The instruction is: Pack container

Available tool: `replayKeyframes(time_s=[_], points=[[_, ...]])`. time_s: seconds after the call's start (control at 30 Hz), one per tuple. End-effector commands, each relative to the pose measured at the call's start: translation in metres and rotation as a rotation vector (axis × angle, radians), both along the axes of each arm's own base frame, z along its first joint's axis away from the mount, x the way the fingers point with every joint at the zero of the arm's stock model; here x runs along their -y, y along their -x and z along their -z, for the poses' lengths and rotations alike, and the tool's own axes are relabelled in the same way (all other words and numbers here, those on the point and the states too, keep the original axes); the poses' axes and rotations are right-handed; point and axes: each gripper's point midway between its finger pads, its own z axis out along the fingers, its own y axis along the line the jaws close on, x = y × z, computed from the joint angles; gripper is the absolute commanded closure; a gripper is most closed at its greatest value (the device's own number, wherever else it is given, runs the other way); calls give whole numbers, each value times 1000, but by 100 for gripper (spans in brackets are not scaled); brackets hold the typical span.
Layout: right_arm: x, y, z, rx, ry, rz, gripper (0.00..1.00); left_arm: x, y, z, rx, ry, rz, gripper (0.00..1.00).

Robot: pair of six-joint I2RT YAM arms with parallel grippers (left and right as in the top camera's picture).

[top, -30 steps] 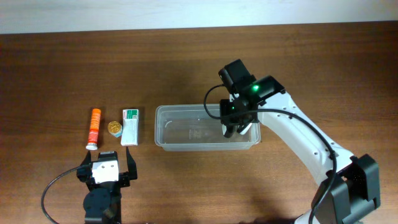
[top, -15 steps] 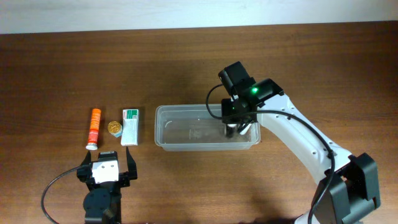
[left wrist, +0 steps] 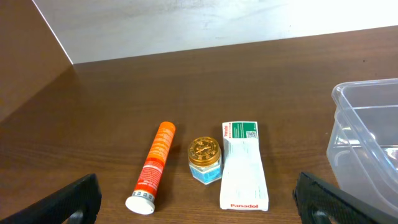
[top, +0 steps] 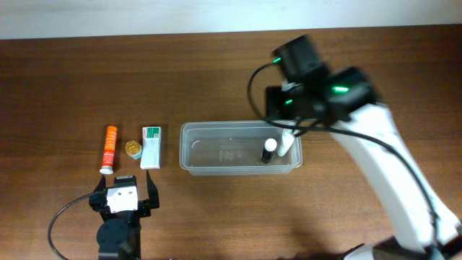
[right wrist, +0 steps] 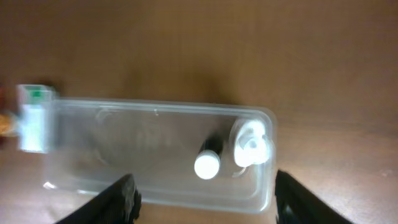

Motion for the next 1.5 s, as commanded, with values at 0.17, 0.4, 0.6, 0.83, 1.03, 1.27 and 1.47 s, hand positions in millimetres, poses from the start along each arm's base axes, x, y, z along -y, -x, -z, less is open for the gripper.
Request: replayKeyframes(time_s=[0.17,0.4,0.6,0.83,1.03,1.27,1.47], points=[[131,18,-75,150,-31,363,26,0,-3,-10,49,17,-1,0],[218,30,-71,122,-108,637,1,6,-4,-12,57,25,30,0],[249,38,-57,62,-100,740,2,33,-3,2,3,62,187,0],[251,33,-50,39,-100,742,2,53,-5,-24,90,181,280,0],[251,33,-50,38,-100,742,2,25,3,-89,154,302,102,0],[251,33,-50,38,-100,742,2,-21,-8,-153,-26,236,-174,0],[251,33,-50,38,-100,742,2,-66,-50,-159,-283,224,-287,0]])
